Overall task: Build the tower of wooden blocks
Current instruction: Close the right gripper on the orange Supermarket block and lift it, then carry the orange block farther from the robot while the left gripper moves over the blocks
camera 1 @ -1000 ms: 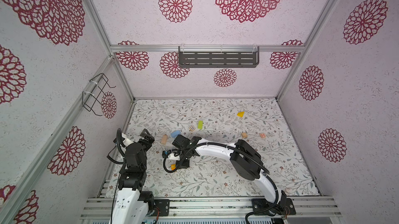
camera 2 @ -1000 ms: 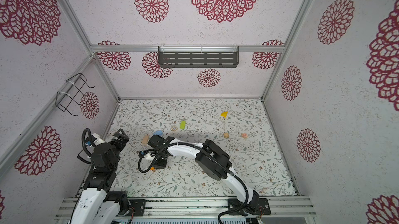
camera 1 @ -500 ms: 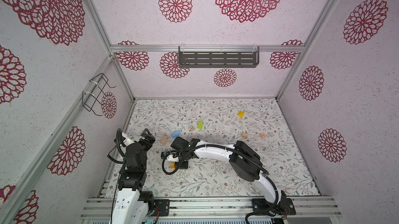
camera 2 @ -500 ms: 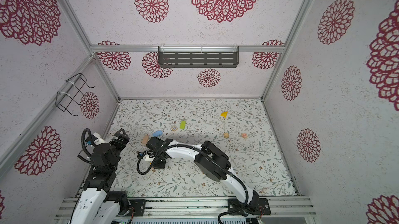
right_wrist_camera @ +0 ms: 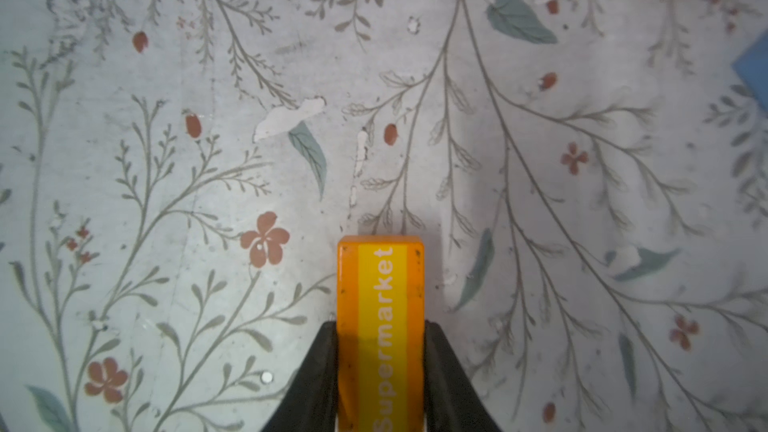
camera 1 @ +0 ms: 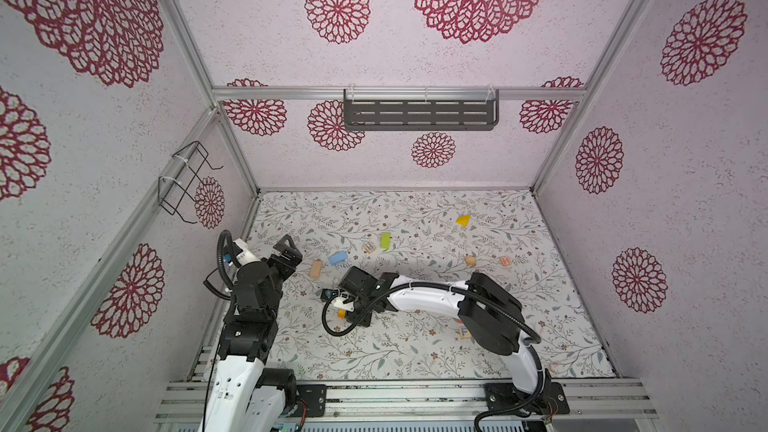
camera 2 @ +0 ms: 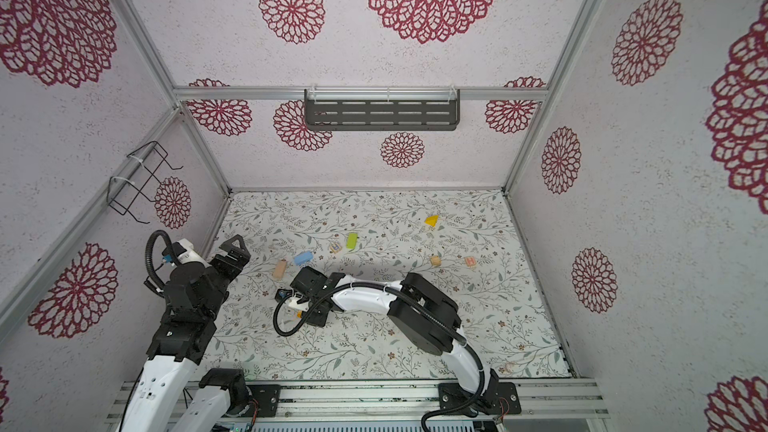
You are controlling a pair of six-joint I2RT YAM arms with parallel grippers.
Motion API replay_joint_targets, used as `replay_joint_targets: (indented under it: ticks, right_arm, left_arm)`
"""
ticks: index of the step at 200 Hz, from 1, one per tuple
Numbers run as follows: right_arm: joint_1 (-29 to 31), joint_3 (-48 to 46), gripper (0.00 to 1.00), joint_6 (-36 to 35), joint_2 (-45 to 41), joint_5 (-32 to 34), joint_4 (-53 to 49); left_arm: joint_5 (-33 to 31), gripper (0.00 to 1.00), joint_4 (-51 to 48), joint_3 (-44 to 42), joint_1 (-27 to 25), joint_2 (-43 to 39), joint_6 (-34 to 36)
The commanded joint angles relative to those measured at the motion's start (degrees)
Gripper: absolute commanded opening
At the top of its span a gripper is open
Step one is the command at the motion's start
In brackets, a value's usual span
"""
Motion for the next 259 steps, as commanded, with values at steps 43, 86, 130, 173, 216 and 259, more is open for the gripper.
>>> replay_joint_targets:
  ticks: [43, 86, 130, 173, 216, 259]
  right_arm:
    - [-1.3, -8.8, 0.25, 12.0, -14.6, 8.9, 2.1]
    - [-3.4, -14.7, 0.24, 19.7, -23.0, 12.9, 1.2]
    - [-6.0, -17.8, 0.22, 29.9, -29.8, 19.6, -1.7]
    - [-9.8, -19.4, 0.19, 40.8, -34.6, 23.9, -5.8]
    - [-13.6, -21.2, 0.17, 48.5, -37.7, 26.7, -8.2]
    - [-17.0, -23.7, 0.17, 53.6, -37.6, 25.4, -6.8]
  left_arm:
    - [-1.2, 0.99, -8.0, 8.7, -6.2, 5.6, 1.9]
    - [-2.5, 0.99, -9.2, 12.3, -11.6, 10.2, 2.6]
    - [-3.6, 0.99, -7.4, 13.3, -15.5, 16.2, 3.0]
    - [-3.9, 0.98, -4.1, 14.0, -17.5, 22.9, 3.7]
    - [-3.1, 0.97, -1.5, 15.6, -18.6, 29.8, 3.6]
    - [-3.8, 0.97, -6.0, 20.1, -19.6, 38.1, 0.0]
